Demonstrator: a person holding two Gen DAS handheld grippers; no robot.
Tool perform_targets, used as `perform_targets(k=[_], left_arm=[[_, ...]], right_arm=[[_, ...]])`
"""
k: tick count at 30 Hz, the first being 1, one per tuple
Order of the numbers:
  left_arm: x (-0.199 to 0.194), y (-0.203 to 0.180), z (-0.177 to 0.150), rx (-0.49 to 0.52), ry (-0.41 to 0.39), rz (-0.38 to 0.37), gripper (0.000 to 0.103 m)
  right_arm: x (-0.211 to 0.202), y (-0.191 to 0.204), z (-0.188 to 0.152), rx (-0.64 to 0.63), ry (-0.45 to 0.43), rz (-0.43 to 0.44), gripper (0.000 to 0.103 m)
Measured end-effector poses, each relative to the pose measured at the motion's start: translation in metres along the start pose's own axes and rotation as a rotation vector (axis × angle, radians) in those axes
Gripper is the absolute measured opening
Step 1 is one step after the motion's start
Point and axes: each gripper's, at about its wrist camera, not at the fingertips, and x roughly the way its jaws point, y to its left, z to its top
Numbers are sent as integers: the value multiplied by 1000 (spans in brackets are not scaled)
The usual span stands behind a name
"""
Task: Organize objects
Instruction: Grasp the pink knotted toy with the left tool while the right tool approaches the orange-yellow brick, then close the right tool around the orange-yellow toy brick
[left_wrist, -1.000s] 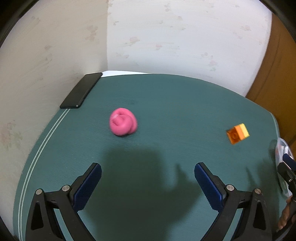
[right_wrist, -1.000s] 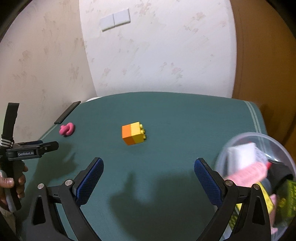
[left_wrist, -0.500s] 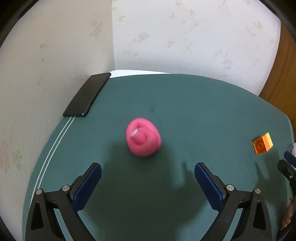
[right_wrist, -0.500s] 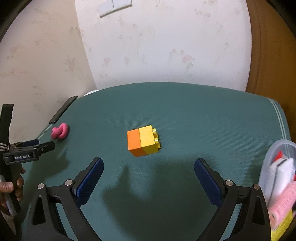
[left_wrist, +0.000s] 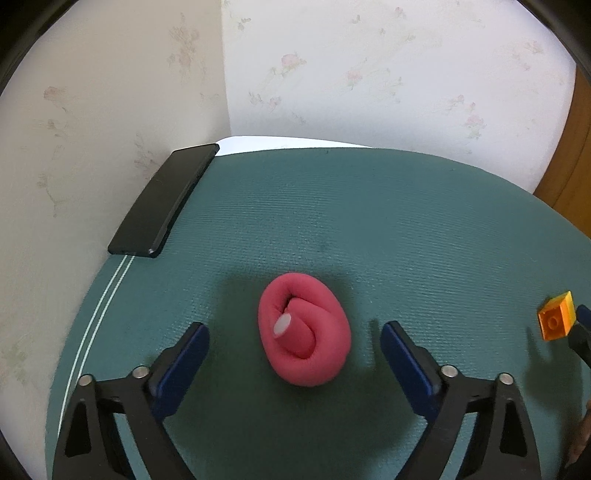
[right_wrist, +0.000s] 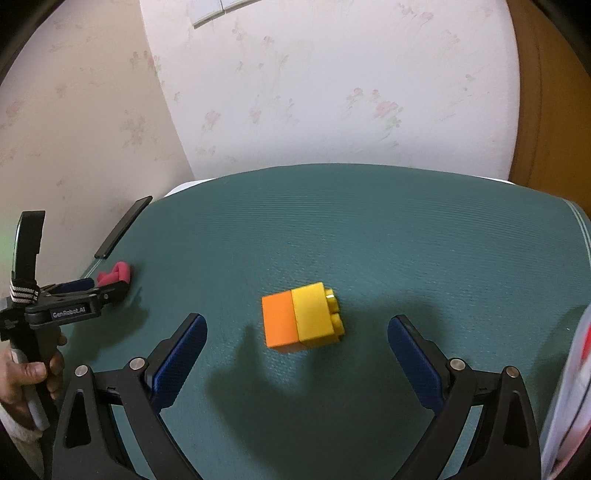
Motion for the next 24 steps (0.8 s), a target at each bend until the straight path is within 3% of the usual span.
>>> perform_targets(k=[9, 21, 24], left_arm=[[0, 6, -2, -30, -5, -7, 54], [-23, 1, -10, -37, -40, -44, 53], [-28, -1, -12, -34, -48, -54, 53]], right_arm=[[14, 0, 7, 16, 27, 15, 99], [34, 2, 9, -5, 96, -39, 98], [36, 4, 9, -19, 101, -54, 86]])
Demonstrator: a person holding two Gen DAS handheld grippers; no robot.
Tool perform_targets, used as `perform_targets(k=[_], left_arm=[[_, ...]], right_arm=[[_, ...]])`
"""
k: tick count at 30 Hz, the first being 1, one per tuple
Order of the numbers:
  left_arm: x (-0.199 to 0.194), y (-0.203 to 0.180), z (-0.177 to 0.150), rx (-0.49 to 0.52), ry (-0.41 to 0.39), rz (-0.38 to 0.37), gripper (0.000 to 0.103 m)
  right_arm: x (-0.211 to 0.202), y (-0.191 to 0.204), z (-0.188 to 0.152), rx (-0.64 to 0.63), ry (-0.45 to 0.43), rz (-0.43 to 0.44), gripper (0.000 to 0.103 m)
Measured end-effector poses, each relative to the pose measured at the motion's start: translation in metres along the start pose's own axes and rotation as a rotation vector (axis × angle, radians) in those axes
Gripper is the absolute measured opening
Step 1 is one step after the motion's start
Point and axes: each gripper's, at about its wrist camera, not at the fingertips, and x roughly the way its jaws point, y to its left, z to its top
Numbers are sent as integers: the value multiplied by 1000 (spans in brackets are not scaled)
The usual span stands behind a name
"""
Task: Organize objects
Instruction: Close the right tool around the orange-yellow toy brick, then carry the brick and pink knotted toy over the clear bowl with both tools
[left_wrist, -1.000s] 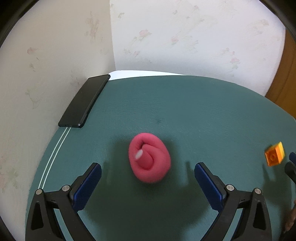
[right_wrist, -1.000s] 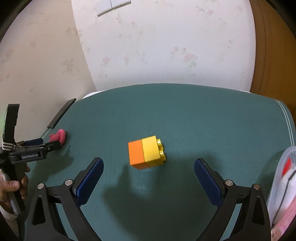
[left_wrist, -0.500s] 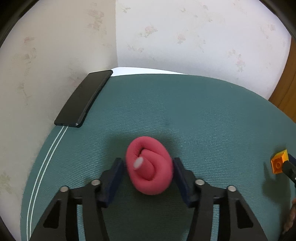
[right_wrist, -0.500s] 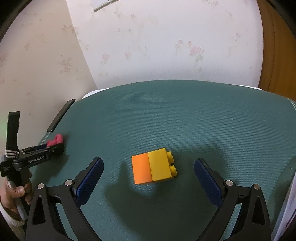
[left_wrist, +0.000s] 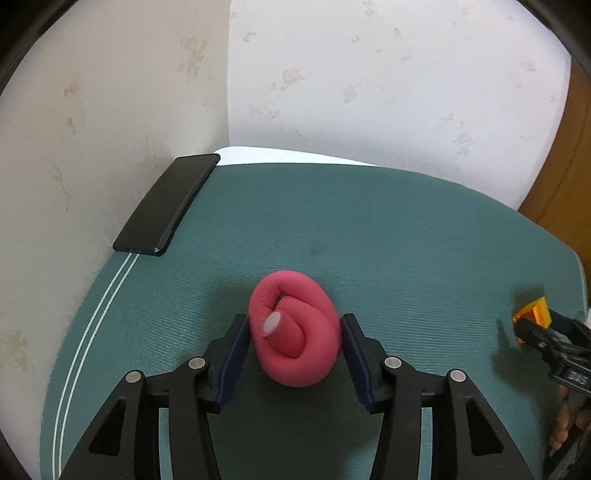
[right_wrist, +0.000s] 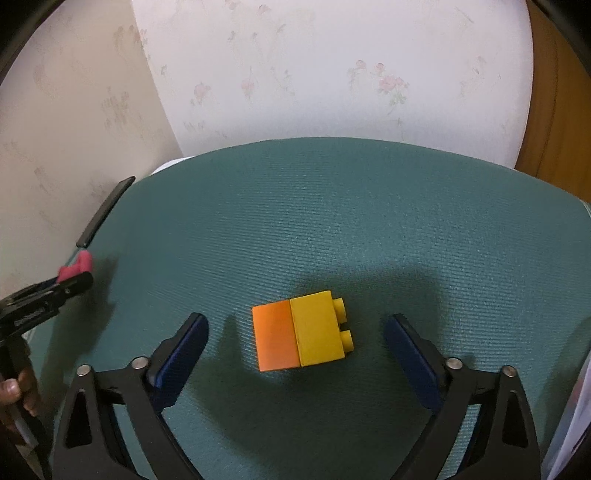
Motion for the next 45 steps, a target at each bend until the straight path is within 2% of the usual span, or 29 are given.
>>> perform_targets(k=[3, 6, 8, 25, 37, 45], left_arm=[[-6, -5, -1, 8, -12, -13, 53], [-11, -10, -3, 18, -23, -23, 53], [-14, -14, -4, 28, -27, -33, 53], [-44, -59, -13, 128, -65, -134, 53], [-68, -95, -27, 214, -91, -205, 53], [-82, -115, -38, 251, -108, -230, 53]], right_arm=[[2, -1, 1, 0, 3, -16, 74], [1, -4, 1, 5, 0, -35, 55], [-1, -6, 1, 10, -5, -37, 46], [-39, -8, -21, 57, -51, -33, 46], [-98, -7, -45, 88, -151, -34, 46], [-116, -3, -60, 90, -180, -41, 46]])
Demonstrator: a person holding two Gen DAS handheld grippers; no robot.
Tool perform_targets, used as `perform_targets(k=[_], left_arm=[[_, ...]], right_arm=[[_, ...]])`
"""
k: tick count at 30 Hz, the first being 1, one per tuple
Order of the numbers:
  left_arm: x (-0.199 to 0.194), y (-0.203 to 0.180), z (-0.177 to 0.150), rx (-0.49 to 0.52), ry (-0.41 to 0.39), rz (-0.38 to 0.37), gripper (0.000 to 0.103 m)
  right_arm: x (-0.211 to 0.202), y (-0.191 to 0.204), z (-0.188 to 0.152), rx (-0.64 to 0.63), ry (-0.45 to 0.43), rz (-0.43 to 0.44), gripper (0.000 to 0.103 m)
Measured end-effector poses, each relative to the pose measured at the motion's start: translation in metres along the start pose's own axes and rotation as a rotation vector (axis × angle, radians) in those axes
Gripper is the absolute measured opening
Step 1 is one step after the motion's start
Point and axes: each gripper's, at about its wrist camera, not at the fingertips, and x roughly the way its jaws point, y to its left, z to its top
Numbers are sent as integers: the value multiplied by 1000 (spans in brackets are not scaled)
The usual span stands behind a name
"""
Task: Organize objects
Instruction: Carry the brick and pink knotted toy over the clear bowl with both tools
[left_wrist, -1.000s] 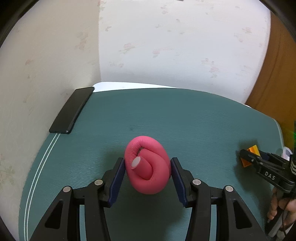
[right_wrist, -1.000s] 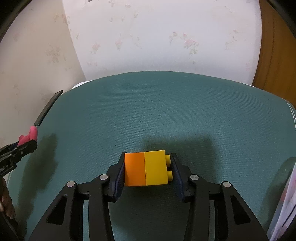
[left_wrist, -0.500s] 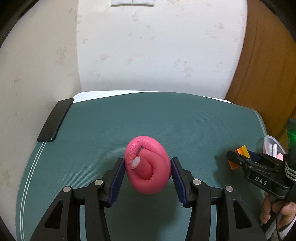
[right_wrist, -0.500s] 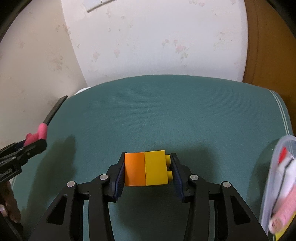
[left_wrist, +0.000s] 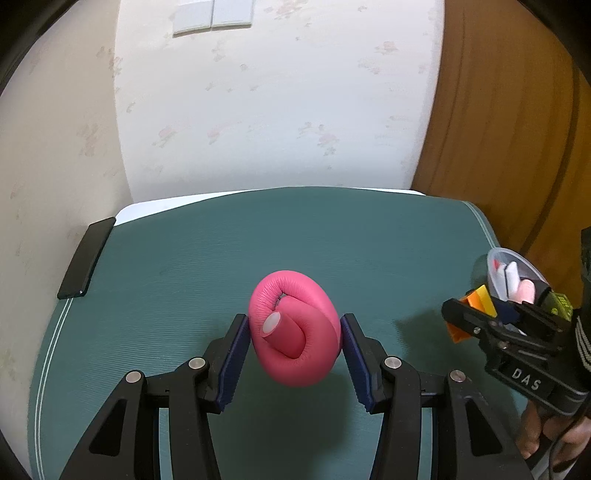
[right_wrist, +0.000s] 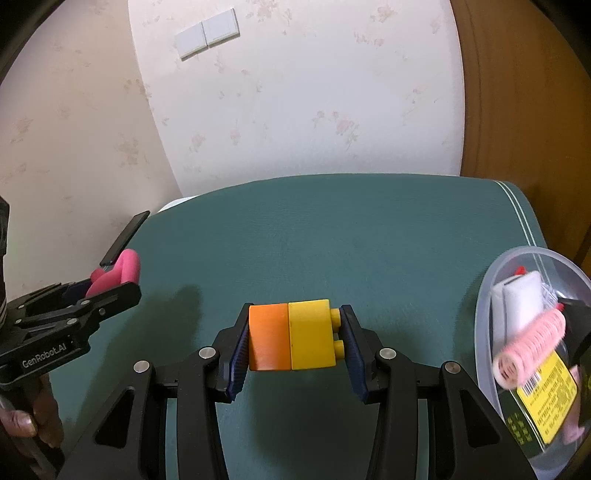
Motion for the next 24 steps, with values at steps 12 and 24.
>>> perform_targets(k=[12, 24], left_arm=[[-13, -32, -13, 30, -11, -11, 53], [-13, -64, -24, 24, 15, -65, 53]], right_arm=[[-27, -2, -11, 8, -56, -16, 46], [-54, -24, -25, 60, -93, -25, 46]])
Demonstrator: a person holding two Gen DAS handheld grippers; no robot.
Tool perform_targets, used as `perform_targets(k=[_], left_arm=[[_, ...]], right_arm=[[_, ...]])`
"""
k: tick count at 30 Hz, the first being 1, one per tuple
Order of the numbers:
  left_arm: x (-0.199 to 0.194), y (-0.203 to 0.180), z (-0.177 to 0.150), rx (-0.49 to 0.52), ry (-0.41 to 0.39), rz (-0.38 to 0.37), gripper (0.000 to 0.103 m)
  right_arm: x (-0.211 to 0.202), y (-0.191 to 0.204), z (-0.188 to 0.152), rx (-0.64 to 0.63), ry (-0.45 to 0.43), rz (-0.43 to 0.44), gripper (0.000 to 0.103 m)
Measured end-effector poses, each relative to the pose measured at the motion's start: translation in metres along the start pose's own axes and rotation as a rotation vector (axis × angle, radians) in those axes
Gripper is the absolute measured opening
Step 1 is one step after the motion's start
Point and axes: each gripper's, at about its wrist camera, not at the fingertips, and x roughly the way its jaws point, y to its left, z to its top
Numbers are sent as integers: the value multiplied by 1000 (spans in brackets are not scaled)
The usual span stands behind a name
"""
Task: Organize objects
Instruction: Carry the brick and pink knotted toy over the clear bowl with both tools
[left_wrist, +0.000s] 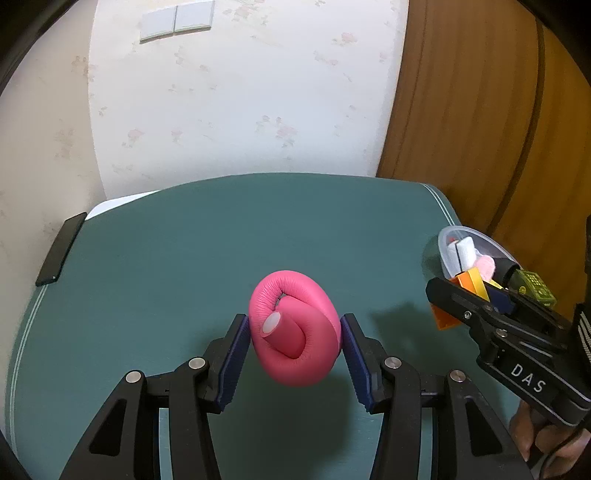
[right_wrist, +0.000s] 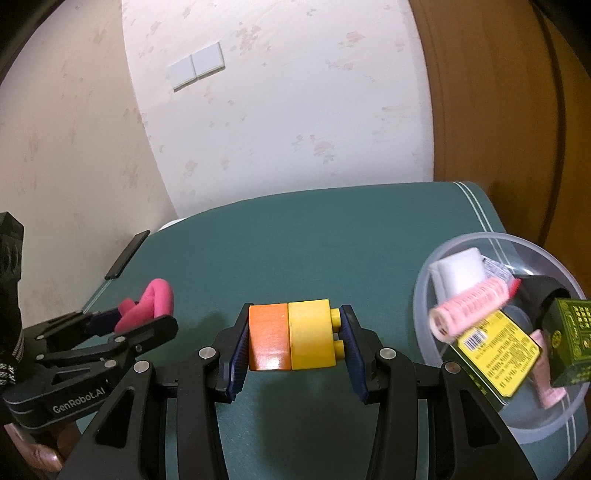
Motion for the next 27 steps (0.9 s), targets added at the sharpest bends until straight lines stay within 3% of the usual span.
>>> perform_targets(k=[15, 27], left_arm=[[4, -36, 1, 48, 26, -47, 53], [13, -65, 4, 98, 53, -71, 53]], right_arm=[[-31, -54, 9, 70, -73, -97, 46], [-33, -114, 29, 84, -60, -210, 46]])
